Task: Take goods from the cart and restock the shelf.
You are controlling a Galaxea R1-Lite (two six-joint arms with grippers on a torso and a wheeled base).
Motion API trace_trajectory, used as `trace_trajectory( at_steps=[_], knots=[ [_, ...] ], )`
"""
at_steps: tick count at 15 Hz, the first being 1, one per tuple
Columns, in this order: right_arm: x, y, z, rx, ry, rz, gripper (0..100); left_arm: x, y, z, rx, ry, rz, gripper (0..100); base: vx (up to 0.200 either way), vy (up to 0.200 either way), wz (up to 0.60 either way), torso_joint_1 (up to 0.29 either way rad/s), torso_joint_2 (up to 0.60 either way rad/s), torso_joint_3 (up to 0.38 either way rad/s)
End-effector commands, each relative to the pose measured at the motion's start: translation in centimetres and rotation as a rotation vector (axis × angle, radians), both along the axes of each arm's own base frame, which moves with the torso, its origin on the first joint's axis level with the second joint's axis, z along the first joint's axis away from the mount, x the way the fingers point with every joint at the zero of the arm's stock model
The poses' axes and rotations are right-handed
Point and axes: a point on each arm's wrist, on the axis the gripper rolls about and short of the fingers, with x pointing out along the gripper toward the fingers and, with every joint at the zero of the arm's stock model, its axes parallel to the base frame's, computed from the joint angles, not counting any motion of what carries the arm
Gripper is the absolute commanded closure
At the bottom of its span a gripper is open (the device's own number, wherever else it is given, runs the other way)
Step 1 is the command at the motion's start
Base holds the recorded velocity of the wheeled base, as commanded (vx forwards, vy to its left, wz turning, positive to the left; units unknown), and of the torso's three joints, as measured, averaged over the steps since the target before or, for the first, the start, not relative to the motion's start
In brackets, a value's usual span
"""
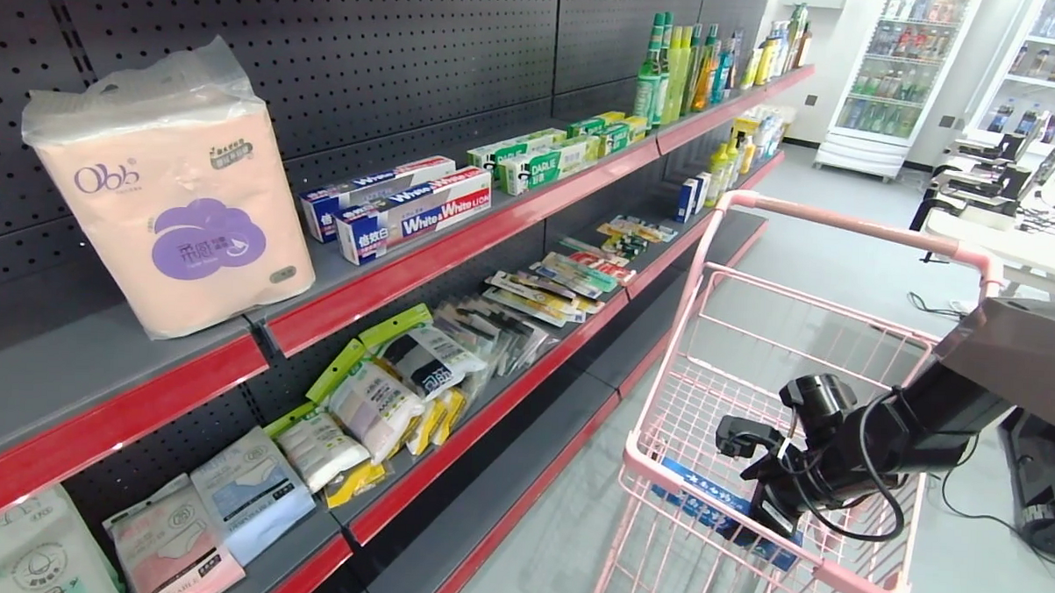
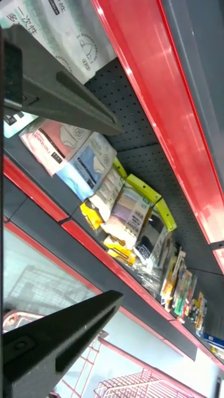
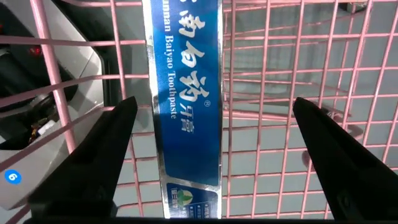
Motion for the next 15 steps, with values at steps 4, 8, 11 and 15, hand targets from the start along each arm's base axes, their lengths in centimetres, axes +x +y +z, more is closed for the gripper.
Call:
trace_trajectory(
  at_steps=[4, 8, 11, 15],
  knots=[
    [0.1, 0.0, -1.3, 0.000, 0.029, 0.000, 0, 0.0, 0.0, 0.0, 0.000, 0.001, 0.001, 0, 0.000, 0.000, 0.00, 0.000, 0.00, 0.000],
    [0.8, -0.2, -1.3, -0.003, 0.009, 0.001, 0, 0.0, 0.0, 0.0, 0.000, 0.001, 0.003, 0, 0.000, 0.000, 0.00, 0.000, 0.00, 0.000],
    [0.8, -0.3, -1.5, -0.004, 0.015, -0.001, 0, 0.0, 0.0, 0.0, 0.000, 0.001, 0.001, 0, 0.000, 0.000, 0.00, 0.000, 0.00, 0.000],
    [0.7, -0.4, -1.8, -0.003, 0.023, -0.002, 100, 0.0, 0.0, 0.0, 0.000, 0.001, 0.001, 0, 0.000, 0.000, 0.00, 0.000, 0.00, 0.000]
  ],
)
